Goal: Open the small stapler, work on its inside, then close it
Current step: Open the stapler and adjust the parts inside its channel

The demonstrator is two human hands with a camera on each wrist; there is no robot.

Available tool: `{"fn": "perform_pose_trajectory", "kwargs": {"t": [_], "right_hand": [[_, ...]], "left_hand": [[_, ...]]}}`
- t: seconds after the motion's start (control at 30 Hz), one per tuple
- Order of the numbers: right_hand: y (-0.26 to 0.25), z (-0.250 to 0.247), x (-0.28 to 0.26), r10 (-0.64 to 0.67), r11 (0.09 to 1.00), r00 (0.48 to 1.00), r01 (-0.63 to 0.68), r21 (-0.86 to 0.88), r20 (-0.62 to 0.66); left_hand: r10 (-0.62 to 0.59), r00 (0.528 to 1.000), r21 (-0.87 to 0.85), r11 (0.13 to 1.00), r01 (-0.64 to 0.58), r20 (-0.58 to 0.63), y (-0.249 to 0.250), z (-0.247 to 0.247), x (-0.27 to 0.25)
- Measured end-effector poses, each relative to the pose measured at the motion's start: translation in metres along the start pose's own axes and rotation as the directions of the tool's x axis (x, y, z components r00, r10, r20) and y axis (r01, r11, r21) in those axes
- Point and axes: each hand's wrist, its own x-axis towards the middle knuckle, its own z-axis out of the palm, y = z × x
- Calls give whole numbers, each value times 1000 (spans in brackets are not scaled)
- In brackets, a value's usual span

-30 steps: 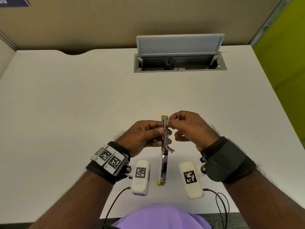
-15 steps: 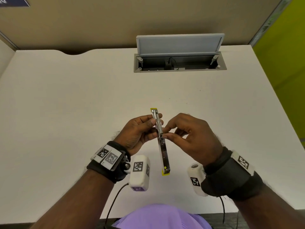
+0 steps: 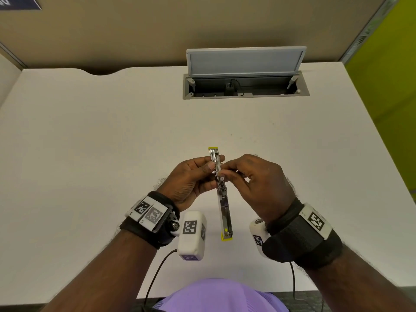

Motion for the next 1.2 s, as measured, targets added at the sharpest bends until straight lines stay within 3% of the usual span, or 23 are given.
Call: {"fn": "perform_pose_trajectory", "kwargs": {"t": [0.37, 0.6, 0.73, 0.93, 1.2], "right_hand": [[-6, 6, -1, -77, 986, 997, 78, -148, 13], [1, 8, 4, 65, 991, 998, -62, -116, 19], [8, 2, 9, 148, 987, 988, -146, -65, 34], [8, -2, 5, 159, 986, 984, -162, 31, 74], [7, -5, 10, 150, 988, 977, -141, -69, 154]], "left_hand": [[41, 997, -44, 998, -44, -58, -1, -6, 0], [3, 999, 55, 998, -5, 41, -4, 2, -2], [8, 999, 25, 1000, -9, 35, -4, 1, -2], [18, 999, 12, 1000, -19, 46, 0, -2, -1], [0, 998, 29, 1000, -2, 63, -3, -4, 0]]}}
